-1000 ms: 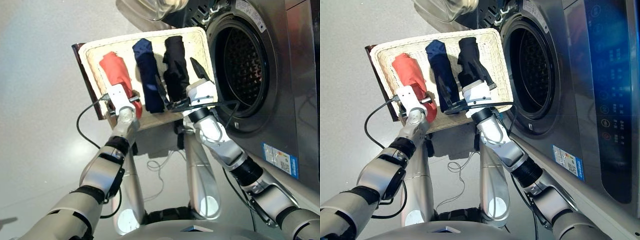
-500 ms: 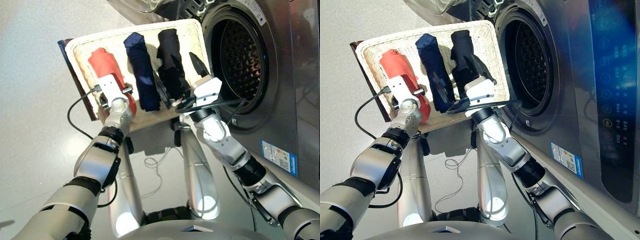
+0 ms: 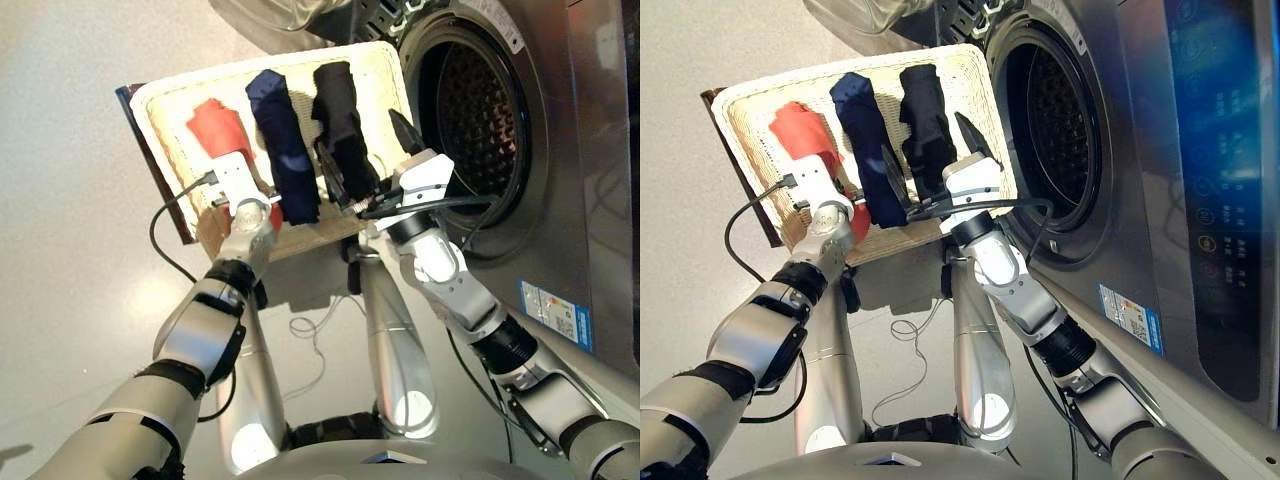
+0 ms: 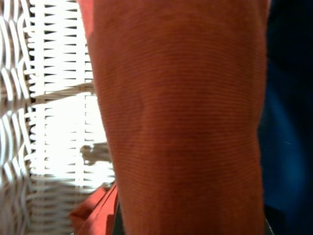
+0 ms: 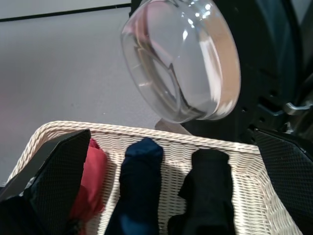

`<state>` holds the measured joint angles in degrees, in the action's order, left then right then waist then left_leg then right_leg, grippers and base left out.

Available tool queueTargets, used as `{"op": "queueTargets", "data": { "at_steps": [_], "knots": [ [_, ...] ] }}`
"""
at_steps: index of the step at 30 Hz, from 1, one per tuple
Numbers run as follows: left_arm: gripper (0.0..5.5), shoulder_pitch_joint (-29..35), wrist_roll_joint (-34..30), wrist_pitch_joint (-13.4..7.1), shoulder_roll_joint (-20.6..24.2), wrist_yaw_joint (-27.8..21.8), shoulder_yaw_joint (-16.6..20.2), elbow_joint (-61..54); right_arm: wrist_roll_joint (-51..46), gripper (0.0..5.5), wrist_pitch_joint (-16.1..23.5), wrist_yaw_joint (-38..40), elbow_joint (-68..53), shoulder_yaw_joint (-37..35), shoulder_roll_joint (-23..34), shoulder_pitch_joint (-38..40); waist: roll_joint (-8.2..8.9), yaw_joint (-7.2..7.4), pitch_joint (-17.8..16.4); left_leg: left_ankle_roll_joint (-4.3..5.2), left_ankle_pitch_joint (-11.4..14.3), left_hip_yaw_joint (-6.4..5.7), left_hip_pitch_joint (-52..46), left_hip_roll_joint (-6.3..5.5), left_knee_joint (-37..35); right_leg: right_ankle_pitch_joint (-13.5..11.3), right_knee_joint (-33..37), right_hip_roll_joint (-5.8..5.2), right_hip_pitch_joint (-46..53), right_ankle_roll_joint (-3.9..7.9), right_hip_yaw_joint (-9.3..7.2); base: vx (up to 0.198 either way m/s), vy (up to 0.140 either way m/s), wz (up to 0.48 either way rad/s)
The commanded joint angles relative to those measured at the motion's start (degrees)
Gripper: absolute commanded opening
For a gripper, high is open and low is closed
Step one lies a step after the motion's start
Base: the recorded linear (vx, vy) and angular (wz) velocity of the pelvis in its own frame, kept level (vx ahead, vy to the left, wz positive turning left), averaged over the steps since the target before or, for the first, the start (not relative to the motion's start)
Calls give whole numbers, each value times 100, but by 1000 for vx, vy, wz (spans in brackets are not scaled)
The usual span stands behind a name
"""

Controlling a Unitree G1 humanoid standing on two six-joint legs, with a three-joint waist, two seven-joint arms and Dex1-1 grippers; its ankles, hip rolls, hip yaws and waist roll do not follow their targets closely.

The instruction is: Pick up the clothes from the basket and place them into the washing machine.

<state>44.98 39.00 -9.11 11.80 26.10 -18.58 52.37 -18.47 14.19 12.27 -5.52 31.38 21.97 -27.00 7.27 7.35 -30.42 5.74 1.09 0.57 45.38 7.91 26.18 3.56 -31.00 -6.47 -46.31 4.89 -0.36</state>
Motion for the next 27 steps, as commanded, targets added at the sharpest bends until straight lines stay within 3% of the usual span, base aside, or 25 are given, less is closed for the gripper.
{"op": "queueTargets", "data": {
  "at_steps": [1, 7, 14, 16, 18, 23, 27],
  "knots": [
    [0, -286, -861, -431, -190, 129, -376, -1105, -178, 550, 354, -68, -431, -504, 193, 180, -281, -163, 63, 25, 147, -15, -442, -108, -112, -29, 379, -204, 453, 272, -24, 72, 5, 123],
    [0, -1165, -1889, -528, 31, 33, -530, -2315, -795, 550, 389, -455, -274, -697, 331, 372, -326, -370, 63, 26, 28, 149, -1273, -195, -710, -257, 1028, -316, 1308, 379, -178, 65, 26, 99],
    [0, -2047, -2949, -905, 690, -385, -514, -3665, -1224, 550, 520, -827, -299, -1000, 411, 649, -412, -627, 110, -64, -289, 325, -2742, -344, -1891, -617, 2060, -449, 2704, 531, -370, 110, 33, 2],
    [0, -1993, -3938, -1039, 1221, -574, -841, -4077, -1648, 550, 395, -1363, -336, -842, 680, 657, -407, -657, 311, -86, -312, 394, -3050, -378, -2156, -654, 2288, -472, 2987, 580, -394, 144, 71, 32],
    [0, -2131, -4281, -1147, 1524, -645, -967, -4272, -1945, 550, 290, -1604, -466, -715, 949, 655, -412, -693, 529, -106, -332, 457, -3268, -434, -2368, -720, 2513, -495, 3209, 612, -383, 138, 83, 88],
    [0, -2532, -4410, -1349, 2050, -878, -1060, -4722, -2762, 550, -52, -2186, -852, -256, 1411, 446, -405, -767, 1013, -159, -468, 522, -3734, -539, -2992, -855, 2849, -591, 3496, 679, -449, 81, 51, -30],
    [0, -2561, -4505, -1447, 2265, -1064, -1183, -4958, -2977, 550, -167, -2408, -1129, -5, 1552, 92, -329, -801, 1281, -182, -461, 560, -3903, -522, -3059, -824, 2833, -643, 3598, 693, -408, 0, 0, 0]
  ]
}}
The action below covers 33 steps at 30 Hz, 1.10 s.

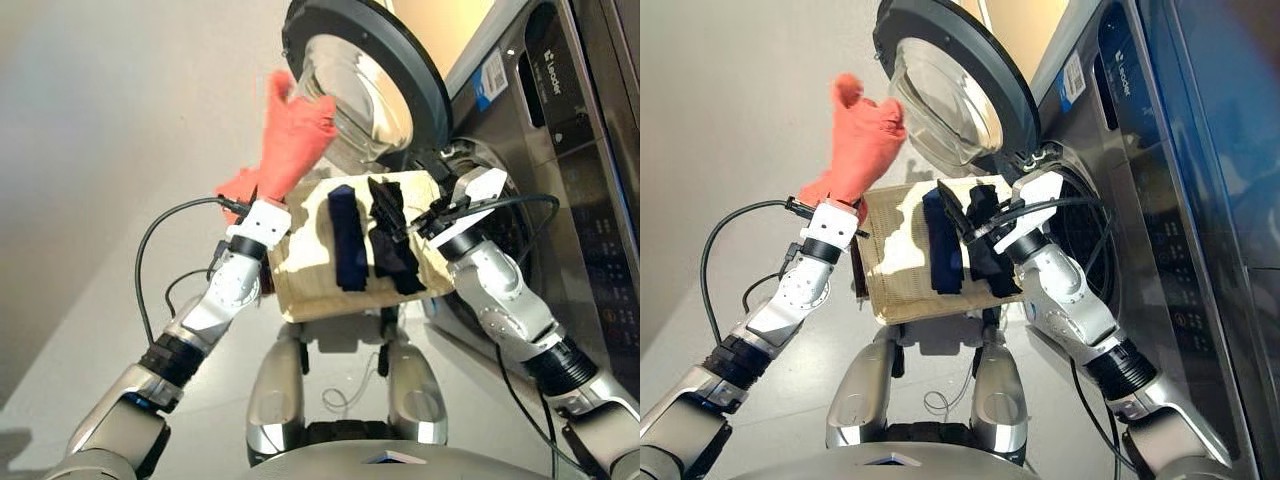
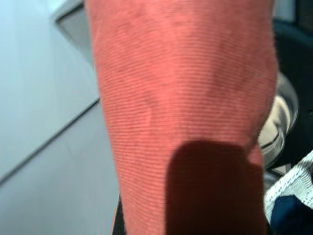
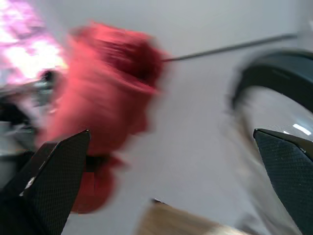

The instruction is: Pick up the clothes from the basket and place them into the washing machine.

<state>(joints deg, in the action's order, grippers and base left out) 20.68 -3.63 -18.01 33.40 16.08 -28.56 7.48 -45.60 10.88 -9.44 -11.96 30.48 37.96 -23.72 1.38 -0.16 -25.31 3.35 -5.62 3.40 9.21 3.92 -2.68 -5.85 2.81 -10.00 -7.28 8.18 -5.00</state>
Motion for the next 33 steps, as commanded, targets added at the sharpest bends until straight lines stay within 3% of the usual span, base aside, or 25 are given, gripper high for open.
{"op": "queueTargets", "data": {
  "at_steps": [1, 6, 14, 25, 26, 27, 28, 29, 30, 31, 33],
  "knots": [
    [0, -144, -225, -575, 121, -89, -208, -515, -318, 550, 148, -233, -528, 121, -63, -266, 267, -60, 806, 54, 212, 269, -304, -119, -164, 131, -554, -294, -272, 363, 50, 0, 0, 0],
    [0, -198, -148, -589, 202, -174, -346, -641, -601, 550, 84, -263, -798, 370, -62, -714, 296, -105, 989, 48, 255, 207, -366, -135, -160, 161, -530, -343, -192, 374, 17, 0, 0, 0],
    [0, -375, 123, -583, 124, -306, -383, -723, -714, 550, 55, -255, -814, 654, -314, -1244, 279, -162, 1158, 35, 289, 228, -442, -133, -143, 148, -470, -368, -117, 351, 39, 0, 0, 0],
    [0, -336, 342, -555, -71, -299, -377, -927, -716, 550, -41, -258, -638, 712, -515, -1091, 213, -169, 1185, 47, 287, 144, -463, -96, -79, 209, -491, -371, -22, 318, 25, 0, 0, 0],
    [0, -338, 343, -549, -94, -287, -372, -956, -715, 427, -39, -253, -633, 694, -519, -1046, 206, -166, 1184, 47, 285, 134, -462, -95, -77, 214, -489, -375, -12, 316, 13, 0, 0, 0],
    [0, -331, 337, -548, -112, -265, -352, -985, -712, 185, -35, -248, -624, 665, -539, -978, 197, -164, 1177, 47, 283, 126, -460, -100, -76, 217, -484, -377, 3, 314, 2, 0, 0, 0],
    [0, -323, 340, -548, -130, -260, -331, -997, -703, 149, -31, -244, -622, 635, -546, -923, 185, -161, 1173, 49, 280, 113, -460, -105, -74, 220, -482, -374, 11, 311, -12, 0, 0, 0],
    [0, -316, 333, -542, -148, -241, -323, -1007, -694, 147, -36, -244, -621, 614, -561, -872, 177, -158, 1168, 48, 279, 102, -457, -108, -74, 223, -482, -371, 17, 308, -19, 0, 0, 0],
    [0, -308, 336, -546, -171, -225, -315, -1016, -689, 50, -37, -249, -617, 606, -569, -836, 174, -156, 1167, 49, 277, 95, -454, -112, -73, 224, -480, -371, 23, 308, -23, 0, 0, 0],
    [0, -287, 335, -541, -196, -207, -305, -1028, -678, 0, -37, -249, -617, 597, -568, -813, 167, -152, 1164, 53, 275, 87, -449, -116, -71, 226, -479, -371, 28, 308, -29, 0, 0, 0],
    [0, -248, 339, -557, -235, -175, -299, -1089, -672, 0, -35, -260, -608, 565, -549, -737, 159, -146, 1159, 58, 271, 78, -443, -119, -66, 229, -477, -373, 36, 306, -42, 0, 0, 0]
  ]
}}
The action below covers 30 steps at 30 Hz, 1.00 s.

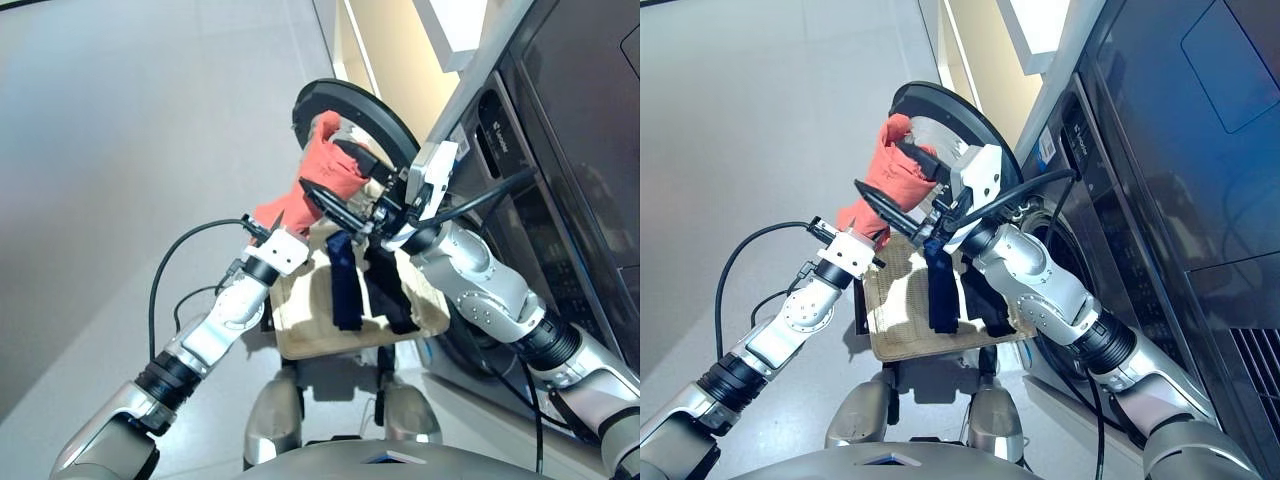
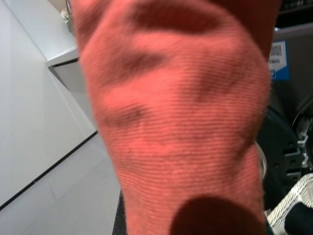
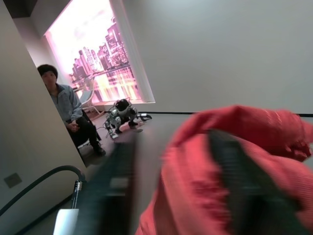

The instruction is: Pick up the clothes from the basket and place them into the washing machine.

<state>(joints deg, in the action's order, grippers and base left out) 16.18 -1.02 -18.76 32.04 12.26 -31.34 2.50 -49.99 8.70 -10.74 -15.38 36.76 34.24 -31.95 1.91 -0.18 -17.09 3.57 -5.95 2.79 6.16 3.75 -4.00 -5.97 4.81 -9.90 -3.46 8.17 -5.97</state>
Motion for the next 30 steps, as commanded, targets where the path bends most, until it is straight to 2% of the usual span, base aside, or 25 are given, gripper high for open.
{"op": "queueTargets", "data": {
  "at_steps": [1, 8, 16, 23, 24, 25, 26, 30],
  "knots": [
    [0, 212, 70, -487, -114, 224, -14, -629, -224, 0, 188, -132, -266, -82, -173, 118, 109, -143, 335, 38, 301, 131, -135, -100, 70, 241, -673, -384, -339, 306, 51, 0, 0, 0],
    [0, 262, -117, -537, -123, 441, 36, -812, -171, 0, 219, -88, -271, -152, -149, 320, 94, -134, 316, 48, 303, 98, -121, -95, 93, 260, -674, -391, -317, 309, 23, 0, 0, 0],
    [0, 343, -381, -539, -157, 587, -122, -701, 20, 0, 318, 44, -205, -232, -149, 404, 85, -112, 296, 46, 325, 102, -115, -89, 137, 285, -701, -382, -315, 307, 23, 0, 0, 0],
    [0, 292, -226, -554, -100, 633, -18, -817, 223, 0, 396, 164, -107, -373, -192, 620, 63, -99, 293, 37, 353, 93, -141, -87, 148, 309, -716, -381, -282, 306, 30, 0, 0, 0],
    [32, 286, -227, -548, -108, 632, -22, -804, 289, 0, 418, 205, -89, -427, -219, 671, 60, -93, 296, 35, 356, 95, -144, -84, 149, 312, -714, -381, -276, 306, 27, 0, 0, 0],
    [242, 271, -218, -544, -117, 631, -28, -789, 377, 0, 453, 264, -60, -480, -255, 728, 57, -87, 299, 33, 359, 97, -148, -82, 151, 314, -714, -383, -274, 308, 25, 0, 0, 0],
    [550, 250, -138, -529, -64, 621, 57, -922, 544, 0, 511, 378, -16, -638, -303, 876, 48, -89, 299, 28, 364, 99, -149, -81, 154, 315, -713, -384, -267, 309, 27, 0, 0, 0],
    [550, 175, -63, -575, -61, 693, 145, -948, 1200, 0, 723, 877, 356, -1055, -513, 1260, 25, -64, 292, 16, 379, 92, -157, -81, 172, 329, -722, -387, -256, 312, 13, 0, 0, 0]
  ]
}}
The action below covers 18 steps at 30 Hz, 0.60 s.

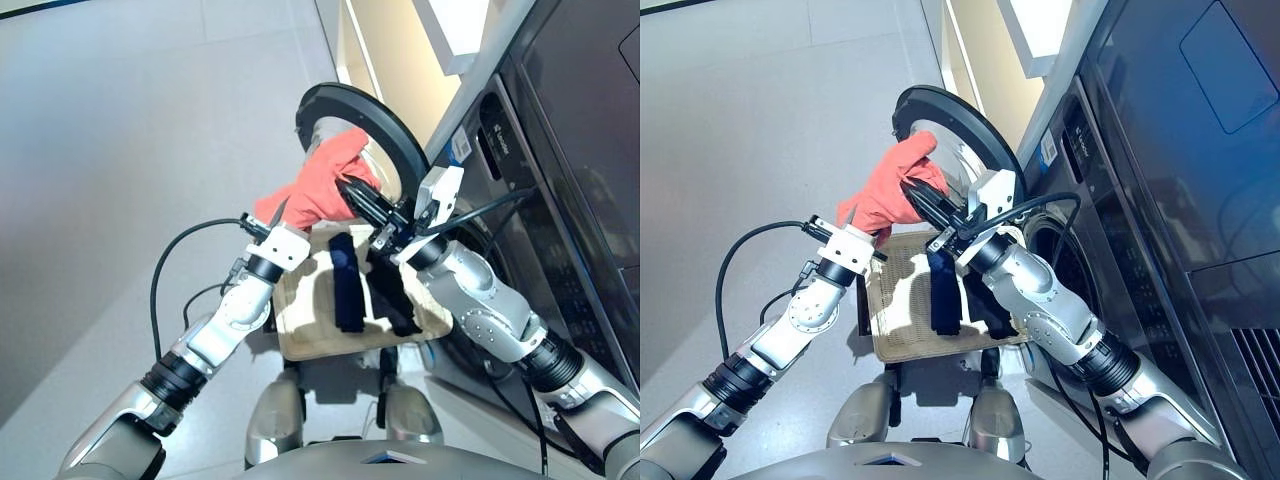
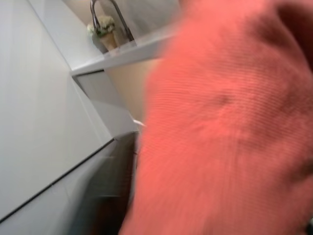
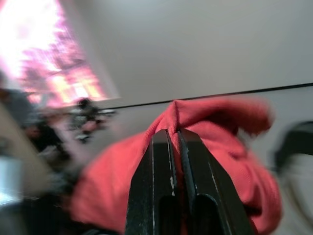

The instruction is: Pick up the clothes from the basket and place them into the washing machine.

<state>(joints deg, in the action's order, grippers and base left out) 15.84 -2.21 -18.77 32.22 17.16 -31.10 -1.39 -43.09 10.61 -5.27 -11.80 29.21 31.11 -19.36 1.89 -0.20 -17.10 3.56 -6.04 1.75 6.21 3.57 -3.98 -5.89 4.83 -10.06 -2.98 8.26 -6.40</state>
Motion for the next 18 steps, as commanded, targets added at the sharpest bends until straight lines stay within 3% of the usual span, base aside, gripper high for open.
{"op": "queueTargets", "data": {
  "at_steps": [1, 9, 18],
  "knots": [
    [550, 213, 66, -590, -94, 243, 119, -535, 673, 0, 589, 494, 113, -395, -246, 85, 28, -52, 294, 15, 393, 191, -164, -66, 175, 324, -728, -369, -305, 302, 57, 0, 0, 0],
    [550, 240, 160, -594, -142, 366, -34, -446, 1195, 0, 691, 1165, 935, -792, -549, 442, 25, -34, 274, -1, 418, 174, -156, -64, 205, 342, -743, -366, -298, 303, 53, 0, 0, 0],
    [550, 358, 298, -664, -216, 446, -149, -406, 1589, 0, 916, 1987, 2398, -1215, -1042, 336, 7, -46, 210, -25, 443, 155, -134, -75, 248, 346, -763, -368, -302, 290, 38, 0, 0, 0]
  ]
}}
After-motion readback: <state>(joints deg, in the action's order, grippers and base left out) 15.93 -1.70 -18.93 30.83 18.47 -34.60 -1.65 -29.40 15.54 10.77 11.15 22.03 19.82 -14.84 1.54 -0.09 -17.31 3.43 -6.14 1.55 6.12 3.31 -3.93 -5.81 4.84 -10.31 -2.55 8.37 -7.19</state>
